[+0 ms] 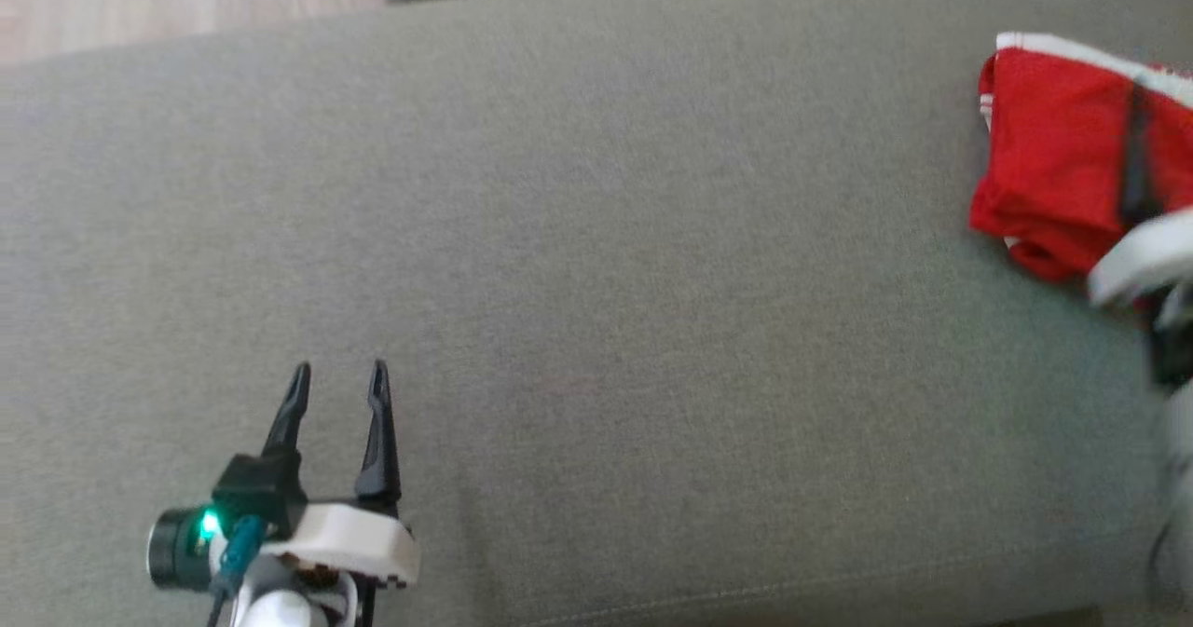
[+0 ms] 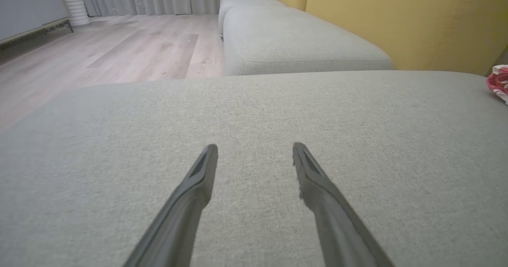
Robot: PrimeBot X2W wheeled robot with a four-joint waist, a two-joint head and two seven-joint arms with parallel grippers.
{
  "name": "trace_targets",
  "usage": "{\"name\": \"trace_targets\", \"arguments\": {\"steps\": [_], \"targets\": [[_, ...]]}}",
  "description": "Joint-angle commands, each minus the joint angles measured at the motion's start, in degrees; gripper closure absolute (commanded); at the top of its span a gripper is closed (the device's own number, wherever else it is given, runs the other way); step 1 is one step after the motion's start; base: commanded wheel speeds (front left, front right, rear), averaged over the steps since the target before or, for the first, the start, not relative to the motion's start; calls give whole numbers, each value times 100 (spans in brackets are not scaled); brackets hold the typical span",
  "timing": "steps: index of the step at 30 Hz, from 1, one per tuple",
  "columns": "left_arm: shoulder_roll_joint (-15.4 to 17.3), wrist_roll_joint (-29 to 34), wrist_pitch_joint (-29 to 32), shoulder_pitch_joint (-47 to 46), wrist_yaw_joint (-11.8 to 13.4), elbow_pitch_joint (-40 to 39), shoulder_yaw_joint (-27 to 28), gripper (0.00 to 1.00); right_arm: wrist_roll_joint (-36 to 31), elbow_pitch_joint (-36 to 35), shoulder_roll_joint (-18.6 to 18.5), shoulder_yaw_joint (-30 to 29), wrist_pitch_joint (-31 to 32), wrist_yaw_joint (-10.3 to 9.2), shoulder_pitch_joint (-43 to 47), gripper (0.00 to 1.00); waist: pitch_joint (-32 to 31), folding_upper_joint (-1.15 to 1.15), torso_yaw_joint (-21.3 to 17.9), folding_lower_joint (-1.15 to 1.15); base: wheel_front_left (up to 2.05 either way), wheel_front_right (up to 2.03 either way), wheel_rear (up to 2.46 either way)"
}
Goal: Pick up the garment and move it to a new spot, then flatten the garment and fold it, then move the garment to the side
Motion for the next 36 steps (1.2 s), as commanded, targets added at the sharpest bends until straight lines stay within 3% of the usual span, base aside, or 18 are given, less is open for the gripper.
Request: {"name": "trace_targets", "arguments": {"steps": [1,7,14,24,36], "targets": [[-6,-12,-34,-67,38,-138,227,0,-26,-387,45,54,-63,-4,188,0,-169,0,119,0,0,0,0],[-20,-11,-34,31,135,-71,265,0,-158,-1796,899,63,-74,-4,1803,0,-451,0,301,0,0,0,0],[-25,46,-34,127,60,-16,246,0,-246,-2448,1426,431,-78,-4,3006,0,-651,0,450,0,0,0,0],[-29,-114,-34,410,-18,63,310,0,-64,-2797,1557,666,-79,-4,3764,0,-955,0,430,0,0,0,0],[-30,-108,-34,486,103,108,336,0,-75,-2800,1560,530,-79,-4,3798,0,-1015,0,460,0,0,0,0]]}}
